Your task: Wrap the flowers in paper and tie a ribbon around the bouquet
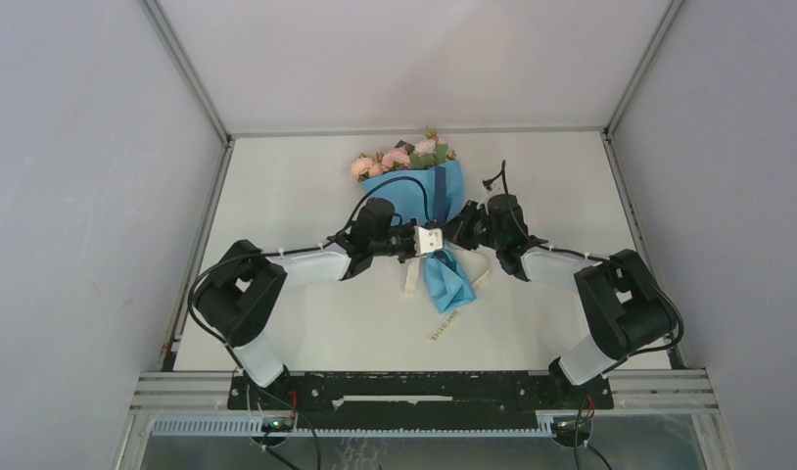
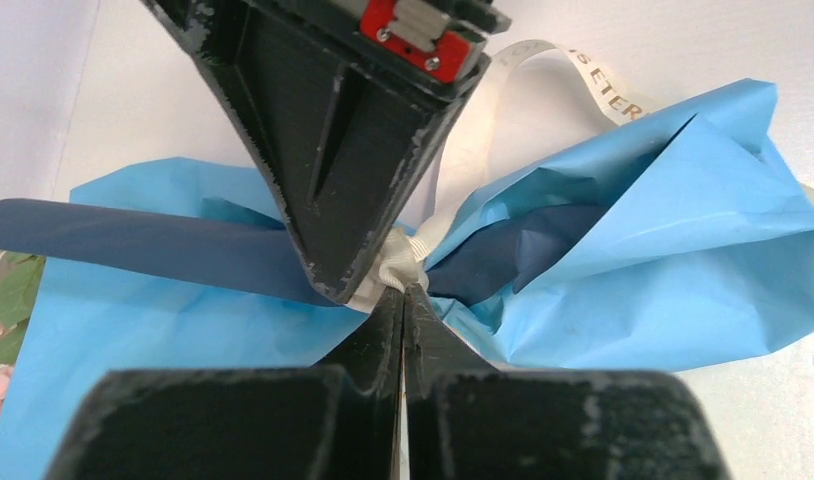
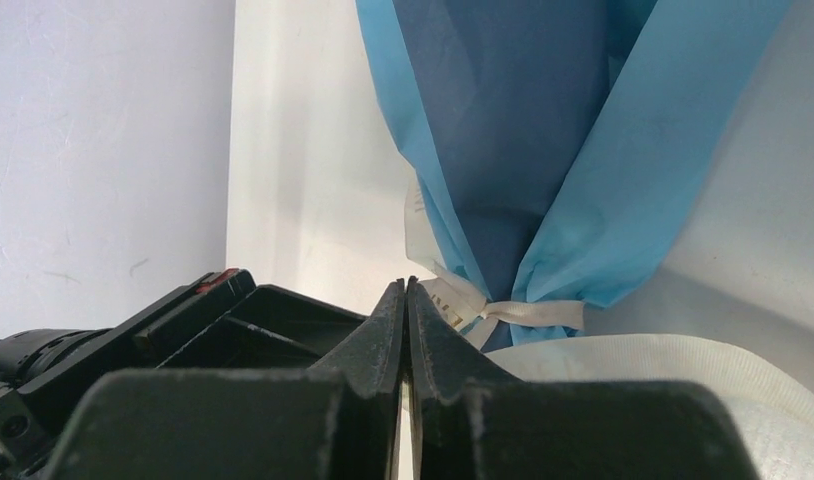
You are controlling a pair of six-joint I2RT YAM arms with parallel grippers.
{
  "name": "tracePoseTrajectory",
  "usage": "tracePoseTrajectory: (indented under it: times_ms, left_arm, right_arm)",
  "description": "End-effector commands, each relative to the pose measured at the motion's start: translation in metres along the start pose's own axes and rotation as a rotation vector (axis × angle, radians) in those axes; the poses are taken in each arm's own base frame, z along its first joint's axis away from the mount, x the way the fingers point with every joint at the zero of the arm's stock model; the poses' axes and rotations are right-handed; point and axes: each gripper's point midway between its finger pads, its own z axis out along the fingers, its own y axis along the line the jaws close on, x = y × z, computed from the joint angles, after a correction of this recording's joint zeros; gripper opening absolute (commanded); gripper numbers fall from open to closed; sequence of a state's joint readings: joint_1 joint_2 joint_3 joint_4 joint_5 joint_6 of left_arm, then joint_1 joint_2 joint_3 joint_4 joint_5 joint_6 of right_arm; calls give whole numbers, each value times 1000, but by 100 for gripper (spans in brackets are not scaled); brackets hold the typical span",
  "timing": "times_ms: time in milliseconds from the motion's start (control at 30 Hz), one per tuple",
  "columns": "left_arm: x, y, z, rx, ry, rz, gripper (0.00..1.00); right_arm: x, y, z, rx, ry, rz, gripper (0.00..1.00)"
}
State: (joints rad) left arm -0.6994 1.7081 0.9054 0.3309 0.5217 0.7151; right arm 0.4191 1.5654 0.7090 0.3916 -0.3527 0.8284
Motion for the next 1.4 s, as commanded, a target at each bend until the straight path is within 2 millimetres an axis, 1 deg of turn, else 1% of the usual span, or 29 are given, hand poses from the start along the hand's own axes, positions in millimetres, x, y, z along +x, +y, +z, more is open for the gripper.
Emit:
tracePoseTrajectory:
  times_ms: [0, 100, 167, 267, 333, 400, 433, 500, 600, 700, 767, 800, 833, 1067, 1233, 1367]
  left_arm:
    - [-32, 3, -4, 25, -93, 63, 0]
    - [-24, -1, -3, 44, -67, 84, 0]
    - [-16, -5, -2, 69, -44, 136, 0]
    - [-10, -4, -1, 85, -38, 250, 0]
    - [-11, -5, 1, 104, -49, 310, 0]
    - [-10, -9, 2, 125, -61, 345, 0]
    - [-10, -11, 2, 138, -66, 360, 0]
    - [-10, -15, 2, 157, -71, 385, 0]
    - [-10, -13, 3, 148, -71, 399, 0]
    - [-10, -10, 3, 138, -70, 403, 0]
    - [-9, -10, 3, 135, -66, 401, 0]
    - [-10, -9, 3, 132, -67, 402, 0]
    - [-10, -8, 4, 130, -68, 402, 0]
    - [-11, -7, 3, 123, -65, 401, 0]
    - [-10, -7, 3, 121, -61, 400, 0]
    - [-10, -7, 2, 120, -60, 396, 0]
  right_arm:
    - [-12, 5, 1, -42, -30, -21, 12]
    - [-10, -2, -3, -47, 9, 2, 18]
    - [-8, -6, -7, -47, 35, -4, 19]
    - [-7, -9, -11, -49, 56, -33, 12]
    - [-7, -6, -11, -78, 65, -49, 8]
    - [-9, -5, -12, -89, 68, -58, 6]
    - [-9, -4, -12, -94, 71, -67, 7]
    - [-11, -1, -14, -116, 79, -101, 12]
    - [-18, 3, -21, -136, 80, -189, 21]
    - [-21, 11, -28, -152, 104, -308, 32]
    - [-19, 13, -28, -161, 146, -344, 39]
    - [-18, 13, -28, -163, 168, -350, 46]
    - [-16, 14, -28, -164, 188, -349, 48]
    - [-10, 24, -25, -148, 225, -389, 49]
    - [1, 15, -19, -65, 274, -403, 49]
    - [0, 12, -16, -38, 268, -403, 49]
